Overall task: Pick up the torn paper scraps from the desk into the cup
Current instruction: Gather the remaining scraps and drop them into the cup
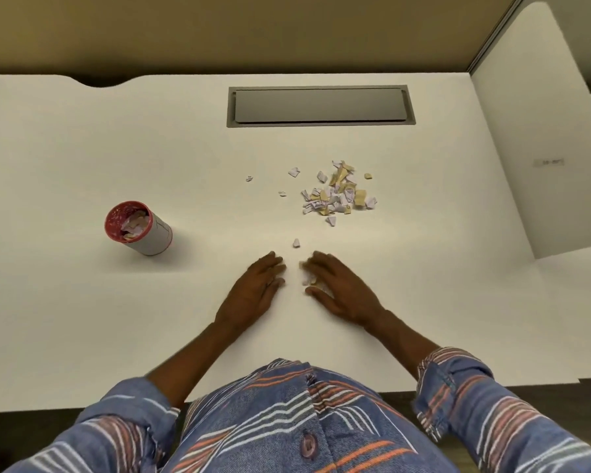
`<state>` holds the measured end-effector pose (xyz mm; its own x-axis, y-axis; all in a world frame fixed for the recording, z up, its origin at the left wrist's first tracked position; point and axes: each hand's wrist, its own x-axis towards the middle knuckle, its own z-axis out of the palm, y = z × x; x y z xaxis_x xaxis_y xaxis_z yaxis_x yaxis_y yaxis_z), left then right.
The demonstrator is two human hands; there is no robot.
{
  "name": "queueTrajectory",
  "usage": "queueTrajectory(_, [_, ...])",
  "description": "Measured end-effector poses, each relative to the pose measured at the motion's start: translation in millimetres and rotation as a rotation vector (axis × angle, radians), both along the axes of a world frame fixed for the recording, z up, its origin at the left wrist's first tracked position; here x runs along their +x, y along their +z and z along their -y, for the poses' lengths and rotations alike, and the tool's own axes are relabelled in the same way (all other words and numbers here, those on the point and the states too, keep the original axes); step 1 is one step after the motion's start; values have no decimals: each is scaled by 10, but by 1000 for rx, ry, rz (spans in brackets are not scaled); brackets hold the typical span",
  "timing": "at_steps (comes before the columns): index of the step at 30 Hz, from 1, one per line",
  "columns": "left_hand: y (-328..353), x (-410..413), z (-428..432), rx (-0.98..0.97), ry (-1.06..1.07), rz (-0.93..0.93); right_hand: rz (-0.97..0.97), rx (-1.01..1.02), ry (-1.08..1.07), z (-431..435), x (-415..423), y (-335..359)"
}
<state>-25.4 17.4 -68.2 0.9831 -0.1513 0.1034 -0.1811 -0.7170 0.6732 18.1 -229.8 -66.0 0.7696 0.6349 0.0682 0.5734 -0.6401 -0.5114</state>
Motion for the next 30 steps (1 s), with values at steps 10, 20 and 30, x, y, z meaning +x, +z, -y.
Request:
queueTrajectory(10, [1, 104, 284, 159, -112, -47, -22, -113, -95, 349, -278, 168])
queueTrajectory(20, [-39, 20, 488, 47, -231, 60, -30, -231, -86, 275, -640, 188])
queueTrajectory(30, [47, -220, 107, 85, -29, 69, 25, -149, -185, 302, -457, 246])
